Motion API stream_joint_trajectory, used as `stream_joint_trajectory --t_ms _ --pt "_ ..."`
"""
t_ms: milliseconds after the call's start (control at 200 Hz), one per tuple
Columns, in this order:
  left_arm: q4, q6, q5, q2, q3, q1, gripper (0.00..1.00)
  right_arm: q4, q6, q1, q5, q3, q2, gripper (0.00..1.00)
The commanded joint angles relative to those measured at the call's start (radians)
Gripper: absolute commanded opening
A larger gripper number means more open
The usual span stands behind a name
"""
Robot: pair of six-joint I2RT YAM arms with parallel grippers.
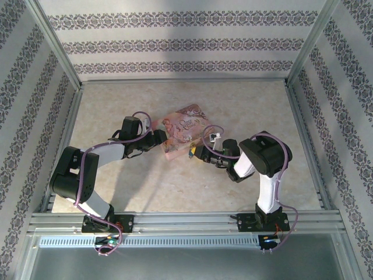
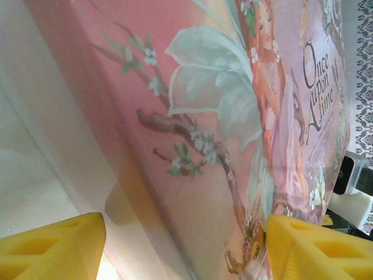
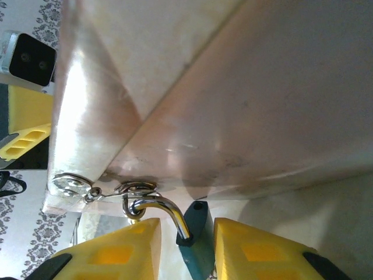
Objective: Unlock a padlock with a key
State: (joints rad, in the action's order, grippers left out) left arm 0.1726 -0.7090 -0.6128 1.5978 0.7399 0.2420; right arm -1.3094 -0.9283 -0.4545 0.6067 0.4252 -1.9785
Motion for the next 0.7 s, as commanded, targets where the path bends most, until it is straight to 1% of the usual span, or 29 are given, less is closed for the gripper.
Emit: stream_joint_trajectory --t_ms 0,100,220,440,575,695 --pt "-0.062 0.013 0.031 0.008 -0.003 0.001 0.71 -0.07 -0.015 -0.016 -0.018 0.023 -0.025 0.29" --pt "-0.061 0.013 0.031 0.008 -0.006 0.002 0.71 -0.074 -0.024 -0.026 -0.023 0.034 -0.033 0.26" --pt "-0.058 0.011 0.033 0.009 -0.01 0.001 0.71 -0.074 -0.027 -0.033 -0.05 0.026 -0.03 0.17" --pt "-0.052 0.007 0.035 0.008 -0.016 0.002 0.71 -0.074 -0.048 -0.031 -0.112 -0.014 0.004 0.06" --pt "-0.044 0.0 0.041 0.001 -0.029 0.002 0.71 -0.074 -0.099 -0.047 -0.174 -0.032 0.027 0.01" --pt "-0.039 -0.001 0.04 -0.002 -0.04 0.002 0.71 -0.074 -0.161 -0.062 -0.224 -0.036 0.034 0.0"
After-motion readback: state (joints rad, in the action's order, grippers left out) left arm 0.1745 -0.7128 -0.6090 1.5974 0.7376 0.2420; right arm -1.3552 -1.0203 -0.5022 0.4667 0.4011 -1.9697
